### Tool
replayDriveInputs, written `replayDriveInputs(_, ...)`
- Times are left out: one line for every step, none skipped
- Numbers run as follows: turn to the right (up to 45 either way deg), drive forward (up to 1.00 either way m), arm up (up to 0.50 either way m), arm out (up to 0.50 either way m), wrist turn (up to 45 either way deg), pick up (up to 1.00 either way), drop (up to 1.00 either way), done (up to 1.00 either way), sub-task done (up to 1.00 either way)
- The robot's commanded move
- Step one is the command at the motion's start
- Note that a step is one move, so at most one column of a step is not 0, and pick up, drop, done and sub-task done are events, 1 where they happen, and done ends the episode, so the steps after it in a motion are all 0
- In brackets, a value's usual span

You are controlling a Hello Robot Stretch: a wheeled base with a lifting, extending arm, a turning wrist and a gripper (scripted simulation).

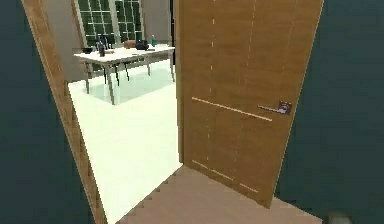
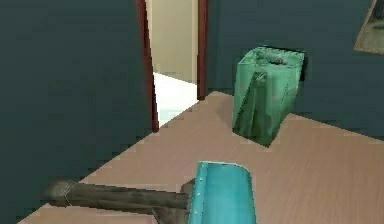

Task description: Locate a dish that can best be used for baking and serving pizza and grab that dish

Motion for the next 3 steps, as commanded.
replayDriveInputs(-12.0,0.00,0.00,0.00,0.0,0.00,0.00,0.00,0.00)
replayDriveInputs(0.0,1.00,0.00,0.00,0.0,0.00,0.00,0.00,0.00)
replayDriveInputs(-3.0,0.00,0.00,0.00,0.0,0.00,0.00,0.00,0.00)
